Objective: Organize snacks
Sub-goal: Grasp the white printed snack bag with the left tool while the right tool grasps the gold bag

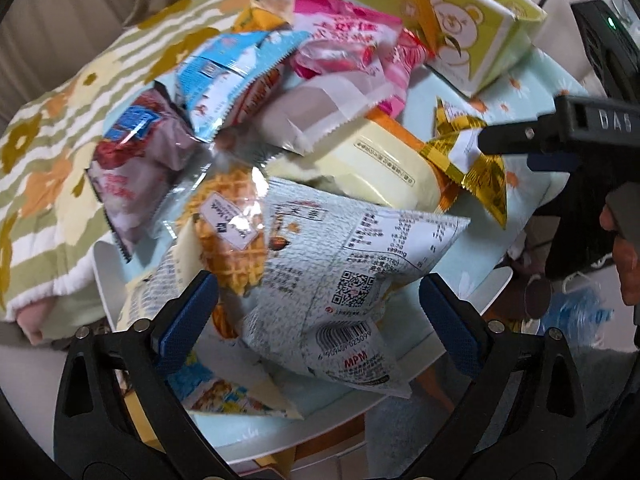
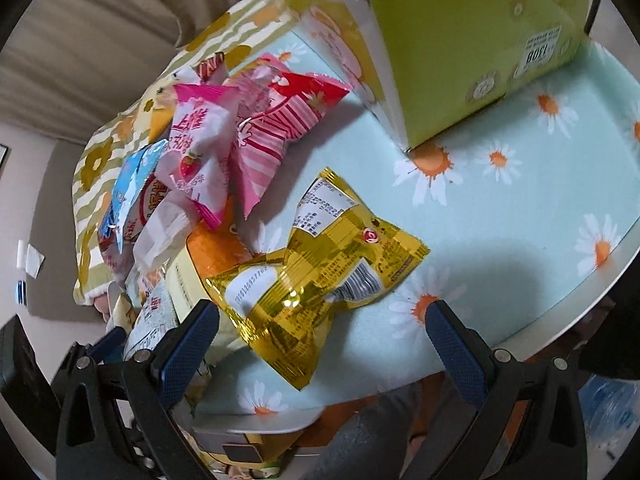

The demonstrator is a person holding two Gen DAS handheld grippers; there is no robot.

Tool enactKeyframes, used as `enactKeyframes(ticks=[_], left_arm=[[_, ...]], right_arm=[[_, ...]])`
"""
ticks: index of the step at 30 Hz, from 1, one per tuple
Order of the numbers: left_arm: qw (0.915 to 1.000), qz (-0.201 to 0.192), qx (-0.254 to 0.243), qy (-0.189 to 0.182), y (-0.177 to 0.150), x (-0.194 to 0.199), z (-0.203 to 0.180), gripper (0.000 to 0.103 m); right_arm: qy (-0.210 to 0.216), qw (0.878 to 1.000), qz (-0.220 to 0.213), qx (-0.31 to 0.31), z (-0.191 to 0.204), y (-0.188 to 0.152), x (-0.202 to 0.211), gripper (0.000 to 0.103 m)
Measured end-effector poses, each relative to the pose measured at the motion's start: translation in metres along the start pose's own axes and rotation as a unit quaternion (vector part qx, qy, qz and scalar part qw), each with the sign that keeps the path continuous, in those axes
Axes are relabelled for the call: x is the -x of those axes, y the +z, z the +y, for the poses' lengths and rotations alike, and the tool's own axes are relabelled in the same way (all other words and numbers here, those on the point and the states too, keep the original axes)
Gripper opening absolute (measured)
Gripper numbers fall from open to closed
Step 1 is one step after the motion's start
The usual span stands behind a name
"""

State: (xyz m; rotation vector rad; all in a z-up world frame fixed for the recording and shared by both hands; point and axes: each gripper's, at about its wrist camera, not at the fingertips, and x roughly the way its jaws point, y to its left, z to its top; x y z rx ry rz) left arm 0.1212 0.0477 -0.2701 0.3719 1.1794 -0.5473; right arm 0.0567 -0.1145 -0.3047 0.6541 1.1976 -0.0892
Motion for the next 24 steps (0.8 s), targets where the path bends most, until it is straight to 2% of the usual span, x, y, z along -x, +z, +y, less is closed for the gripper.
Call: enactKeyframes(ticks=[5, 13, 17, 18, 20, 24], left_arm=[[0.9993, 0.025, -0.016, -0.021, 0.0, -0.017, -0.005, 0.075], [0.9992, 0.011, -0.01, -0.038, 0.0, -0.015, -0.003, 0.061], [0.9993, 0.003, -0.007, -0.036, -0.005, -0.005, 0.004, 0.053], [0.9993, 0.0, -0.005, -0.037, -0.005, -0.003, 0.004, 0.053], [0.9993, -0.006, -0.003, -0.037, -0.006, 0.002, 0.006, 0.052], [0.9991, -0.011, 0.004, -0.04, -0.009, 0.004, 0.009, 0.051]], right_arm=[[0.005, 1.0, 0.009, -0.028, 0.0, 0.006, -0.012, 0.102], [0.013, 0.997, 0.019, -0.078, -0.007, 0.013, -0.025, 0.102], [0.019, 0.995, 0.016, -0.093, -0.007, 0.019, -0.031, 0.089], [0.024, 0.995, 0.015, -0.096, -0.007, 0.019, -0.032, 0.086], [0.034, 0.994, 0.014, -0.101, -0.008, 0.02, -0.035, 0.074], [0.041, 0.995, 0.001, -0.092, -0.008, 0.024, -0.033, 0.064]])
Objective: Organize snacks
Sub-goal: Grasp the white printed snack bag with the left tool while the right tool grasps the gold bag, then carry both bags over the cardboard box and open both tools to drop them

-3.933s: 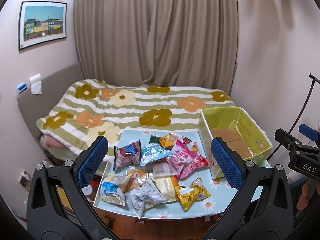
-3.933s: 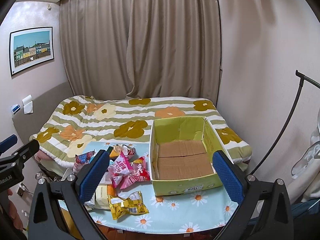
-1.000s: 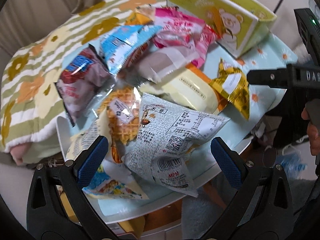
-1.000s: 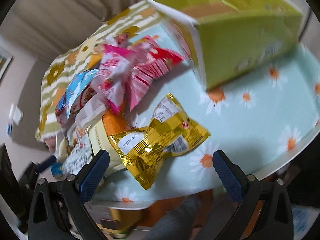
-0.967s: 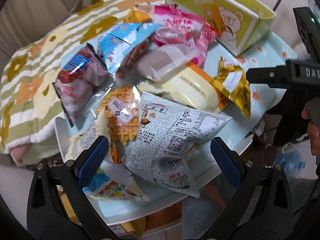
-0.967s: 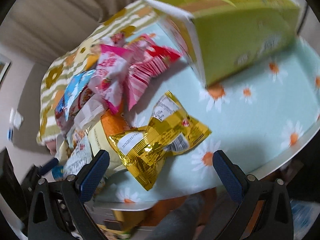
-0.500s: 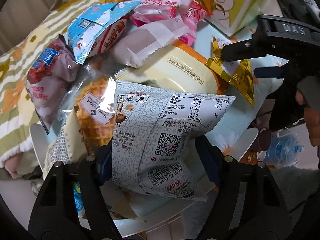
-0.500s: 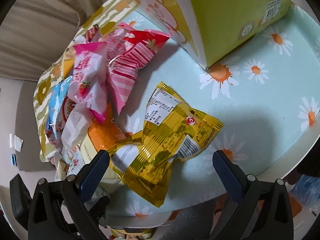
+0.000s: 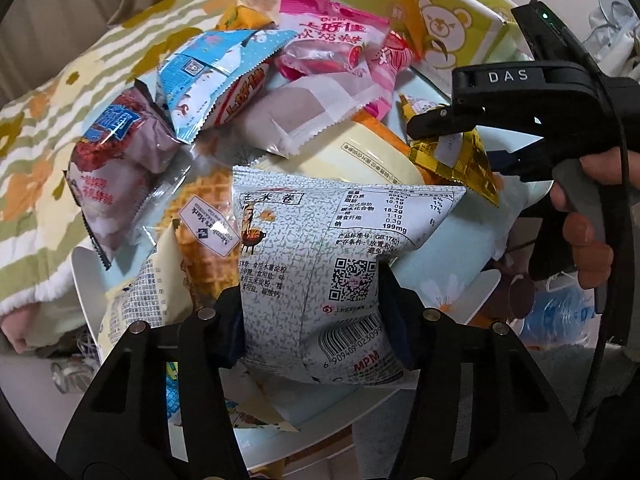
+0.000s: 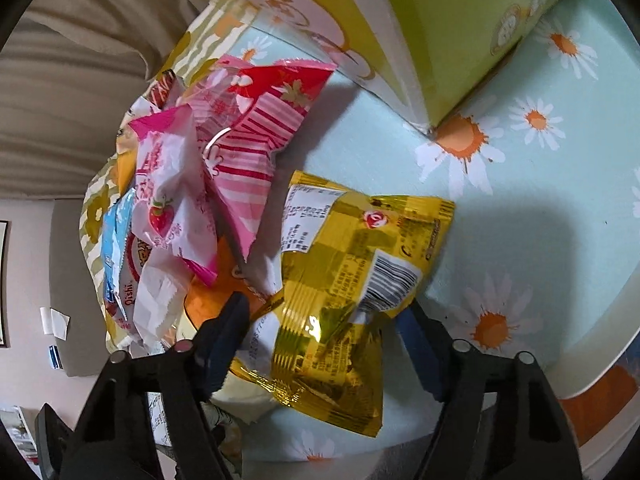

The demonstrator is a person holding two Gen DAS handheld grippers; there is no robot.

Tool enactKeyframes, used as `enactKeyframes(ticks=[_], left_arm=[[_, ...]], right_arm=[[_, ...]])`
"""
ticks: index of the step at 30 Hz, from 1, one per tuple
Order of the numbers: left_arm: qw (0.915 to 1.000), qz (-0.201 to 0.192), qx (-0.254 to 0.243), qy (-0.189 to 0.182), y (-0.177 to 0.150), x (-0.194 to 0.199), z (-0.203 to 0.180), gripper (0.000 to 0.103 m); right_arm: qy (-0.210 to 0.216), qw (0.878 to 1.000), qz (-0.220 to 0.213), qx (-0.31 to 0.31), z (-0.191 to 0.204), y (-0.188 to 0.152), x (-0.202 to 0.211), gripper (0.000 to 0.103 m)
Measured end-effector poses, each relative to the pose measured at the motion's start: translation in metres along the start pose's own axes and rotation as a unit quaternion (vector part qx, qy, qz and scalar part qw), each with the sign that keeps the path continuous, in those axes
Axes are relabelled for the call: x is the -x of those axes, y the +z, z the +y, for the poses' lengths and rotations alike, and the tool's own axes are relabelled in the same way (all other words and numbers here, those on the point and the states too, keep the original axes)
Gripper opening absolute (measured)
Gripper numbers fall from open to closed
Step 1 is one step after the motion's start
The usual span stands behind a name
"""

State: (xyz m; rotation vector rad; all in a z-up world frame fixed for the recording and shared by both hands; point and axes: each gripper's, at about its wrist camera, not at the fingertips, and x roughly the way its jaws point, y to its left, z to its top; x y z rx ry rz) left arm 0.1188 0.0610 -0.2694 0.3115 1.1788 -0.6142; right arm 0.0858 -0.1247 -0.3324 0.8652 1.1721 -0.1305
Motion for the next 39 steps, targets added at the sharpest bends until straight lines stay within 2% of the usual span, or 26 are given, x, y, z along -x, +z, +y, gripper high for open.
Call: enactKeyframes(ticks=[2, 5, 12, 20, 25, 28, 32, 39], left_arm=[[1.0, -0.007, 0.005, -0.002, -0.001, 0.004, 0.0, 0.05], [0.9998, -0.018, 0.007, -0.006, -0.002, 0.013, -0.003, 0.05], [0.9987, -0.046, 0.019, -0.01, 0.002, 0.038, -0.006, 0.05], [0.9947, -0.094, 0.041, -0.008, 0.024, 0.079, -0.011, 0.05], [0.9898, -0.134, 0.048, 0.0, 0.061, 0.104, -0.019, 0.05], [0.9867, -0.155, 0.05, 0.004, 0.085, 0.115, -0.027, 0.05], [0.9813, -0.183, 0.057, 0.014, 0.125, 0.122, -0.045, 0.05], [0.9754, -0.201, 0.09, 0.003, 0.2, 0.107, -0.093, 0.05]], right_arm=[[0.003, 1.0, -0.005, 0.005, -0.001, -0.003, 0.006, 0.058], [0.008, 1.0, -0.014, 0.016, 0.002, -0.004, 0.015, 0.056], [0.021, 0.998, -0.032, 0.042, 0.01, -0.012, 0.041, 0.055], [0.047, 0.99, -0.068, 0.115, 0.041, -0.013, 0.095, 0.054], [0.074, 0.978, -0.102, 0.167, 0.06, -0.001, 0.132, 0.054], [0.084, 0.971, -0.12, 0.191, 0.063, 0.017, 0.151, 0.054], [0.09, 0.962, -0.131, 0.221, 0.052, 0.053, 0.174, 0.054], [0.076, 0.952, -0.134, 0.264, 0.022, 0.118, 0.196, 0.054]])
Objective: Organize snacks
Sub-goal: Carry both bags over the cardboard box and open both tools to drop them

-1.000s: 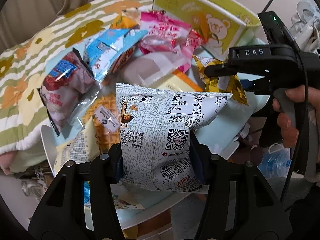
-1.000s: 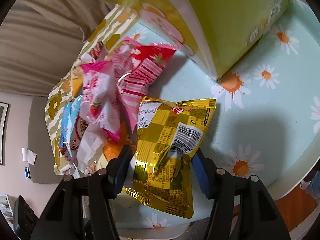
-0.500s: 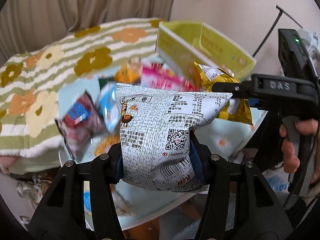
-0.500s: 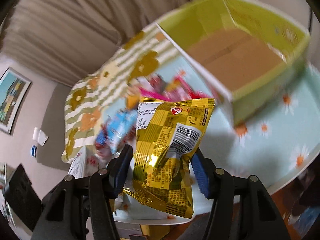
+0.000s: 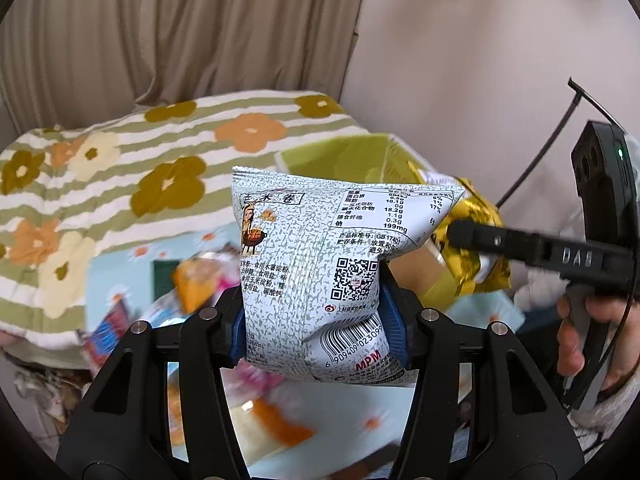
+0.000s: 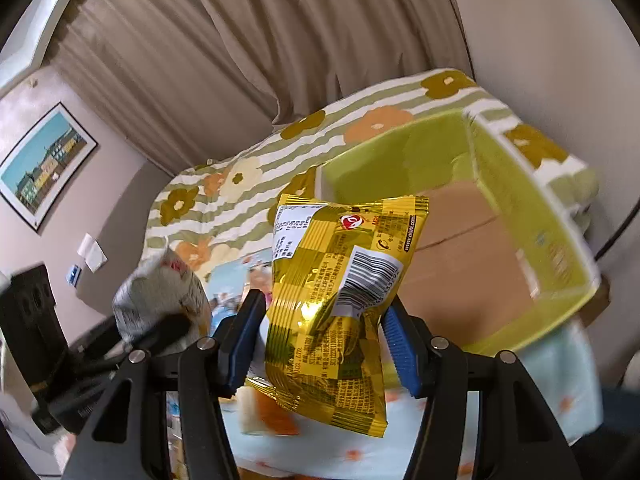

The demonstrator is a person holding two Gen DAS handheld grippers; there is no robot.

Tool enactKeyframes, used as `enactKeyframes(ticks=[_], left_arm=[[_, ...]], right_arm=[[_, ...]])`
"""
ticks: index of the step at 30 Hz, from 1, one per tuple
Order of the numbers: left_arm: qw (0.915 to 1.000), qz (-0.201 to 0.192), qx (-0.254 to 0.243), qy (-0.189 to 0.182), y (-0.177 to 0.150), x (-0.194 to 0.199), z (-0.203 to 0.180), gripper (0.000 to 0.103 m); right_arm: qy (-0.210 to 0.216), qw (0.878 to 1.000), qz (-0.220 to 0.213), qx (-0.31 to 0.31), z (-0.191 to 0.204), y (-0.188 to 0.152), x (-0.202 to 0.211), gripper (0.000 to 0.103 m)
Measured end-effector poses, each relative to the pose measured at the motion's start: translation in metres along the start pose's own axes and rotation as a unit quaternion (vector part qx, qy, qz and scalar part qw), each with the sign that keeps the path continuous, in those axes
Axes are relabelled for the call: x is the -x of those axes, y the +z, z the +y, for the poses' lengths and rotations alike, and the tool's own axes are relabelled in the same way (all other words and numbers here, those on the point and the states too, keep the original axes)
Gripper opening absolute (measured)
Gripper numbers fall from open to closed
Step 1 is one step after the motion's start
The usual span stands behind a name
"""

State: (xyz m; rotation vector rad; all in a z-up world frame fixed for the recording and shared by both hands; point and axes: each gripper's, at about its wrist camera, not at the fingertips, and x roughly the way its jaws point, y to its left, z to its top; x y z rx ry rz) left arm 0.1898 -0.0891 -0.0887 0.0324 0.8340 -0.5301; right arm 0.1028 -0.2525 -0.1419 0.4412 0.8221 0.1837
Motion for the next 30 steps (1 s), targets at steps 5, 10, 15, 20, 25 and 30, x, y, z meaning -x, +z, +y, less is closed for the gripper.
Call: enactKeyframes(ticks=[5, 10, 15, 20, 25, 30], left_arm=[[0.9996, 0.011, 0.024, -0.007, 0.025, -0.043, -0.038, 0.05], [0.9984, 0.045, 0.032, -0.005, 0.033, -0.089, -0.063, 0.051], [0.9952, 0.094, 0.025, 0.001, 0.032, -0.132, -0.079, 0.051], [0.99, 0.141, 0.01, 0.001, 0.028, -0.164, -0.084, 0.054], [0.9863, 0.163, -0.026, 0.007, 0.028, -0.179, -0.091, 0.095], [0.9872, 0.153, -0.04, 0.016, 0.026, -0.166, -0.08, 0.098]], right_arm=[[-0.008, 1.0, 0.014, 0.019, -0.044, 0.023, 0.005, 0.054], [-0.021, 0.999, 0.024, 0.021, -0.076, 0.034, 0.002, 0.054], [-0.03, 0.999, 0.041, 0.012, -0.099, 0.039, -0.009, 0.054], [-0.04, 0.998, 0.045, -0.008, -0.113, 0.039, -0.017, 0.054], [-0.05, 0.997, 0.049, -0.014, -0.116, 0.039, -0.019, 0.054], [-0.063, 0.996, 0.056, -0.012, -0.117, 0.032, -0.022, 0.054]])
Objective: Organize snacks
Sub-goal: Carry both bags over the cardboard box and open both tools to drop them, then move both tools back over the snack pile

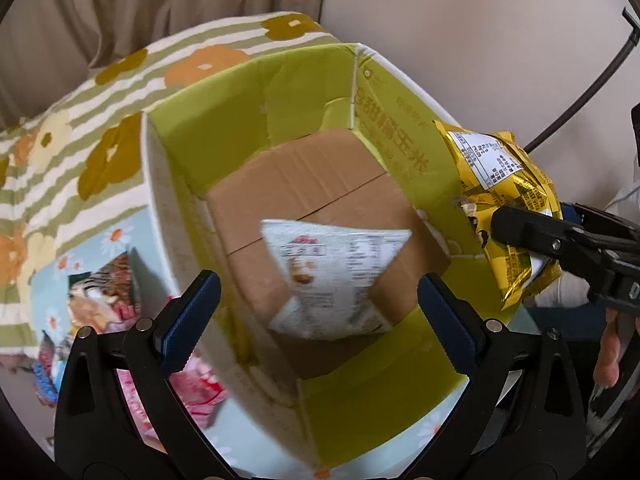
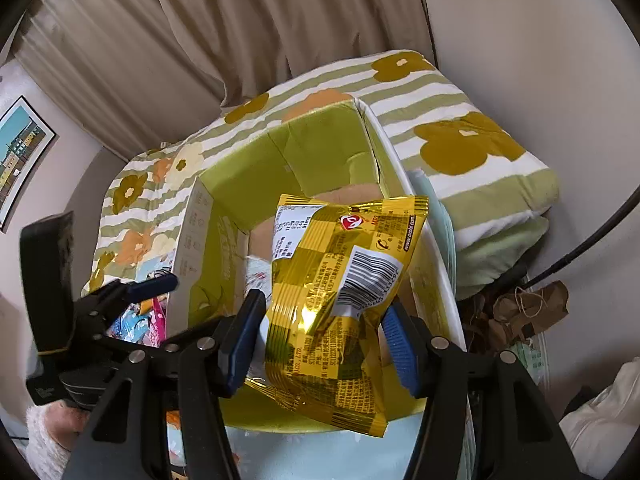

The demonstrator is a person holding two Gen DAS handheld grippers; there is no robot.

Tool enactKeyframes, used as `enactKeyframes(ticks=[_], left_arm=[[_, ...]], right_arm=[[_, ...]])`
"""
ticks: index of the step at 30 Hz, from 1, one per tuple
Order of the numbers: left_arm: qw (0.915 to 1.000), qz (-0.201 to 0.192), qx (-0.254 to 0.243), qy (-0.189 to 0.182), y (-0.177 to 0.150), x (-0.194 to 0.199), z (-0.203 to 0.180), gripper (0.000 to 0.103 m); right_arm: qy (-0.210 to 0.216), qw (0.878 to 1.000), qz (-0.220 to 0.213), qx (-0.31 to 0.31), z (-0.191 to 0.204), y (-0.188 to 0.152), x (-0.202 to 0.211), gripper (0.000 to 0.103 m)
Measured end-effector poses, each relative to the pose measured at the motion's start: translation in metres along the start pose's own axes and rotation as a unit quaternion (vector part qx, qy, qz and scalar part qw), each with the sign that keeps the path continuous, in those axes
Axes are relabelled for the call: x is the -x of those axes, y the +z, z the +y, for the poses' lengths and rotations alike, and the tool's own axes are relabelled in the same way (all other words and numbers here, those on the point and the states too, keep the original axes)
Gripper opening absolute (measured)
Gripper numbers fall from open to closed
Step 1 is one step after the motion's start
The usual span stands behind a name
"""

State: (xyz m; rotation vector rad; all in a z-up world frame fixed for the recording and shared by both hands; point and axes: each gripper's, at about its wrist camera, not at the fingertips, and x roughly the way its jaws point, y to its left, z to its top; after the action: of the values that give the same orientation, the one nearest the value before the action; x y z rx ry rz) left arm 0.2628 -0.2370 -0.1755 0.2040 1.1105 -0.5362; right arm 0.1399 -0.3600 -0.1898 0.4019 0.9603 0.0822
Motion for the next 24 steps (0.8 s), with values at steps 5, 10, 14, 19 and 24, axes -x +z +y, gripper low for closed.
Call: enactKeyframes(ticks=[5, 10, 14, 19, 24], left_arm=[[0.9994, -0.026, 0.013, 0.019, -0.014, 0.022, 0.016, 0.098], [0.9981, -0.046, 0.037, 0.019, -0.02, 0.034, 0.028, 0.098], [0.9979, -0.048, 0.042, 0.013, -0.025, 0.039, 0.031, 0.098], [0.9973, -0.051, 0.049, 0.019, -0.033, 0.045, 0.026, 0.098], [0.9958, -0.069, 0.054, 0.027, -0.04, 0.06, 0.019, 0.098]], right_arm=[[-0.018, 0.999, 0.009, 0.025, 0.004, -0.008, -0.01, 0.055], [-0.04, 0.998, -0.009, 0.055, 0.009, -0.013, -0.015, 0.078], [-0.042, 0.997, -0.016, 0.069, 0.007, -0.018, -0.011, 0.102], [-0.028, 0.997, -0.018, 0.064, 0.003, -0.025, -0.003, 0.102], [-0.015, 0.997, -0.022, 0.075, 0.009, -0.025, 0.012, 0.102]])
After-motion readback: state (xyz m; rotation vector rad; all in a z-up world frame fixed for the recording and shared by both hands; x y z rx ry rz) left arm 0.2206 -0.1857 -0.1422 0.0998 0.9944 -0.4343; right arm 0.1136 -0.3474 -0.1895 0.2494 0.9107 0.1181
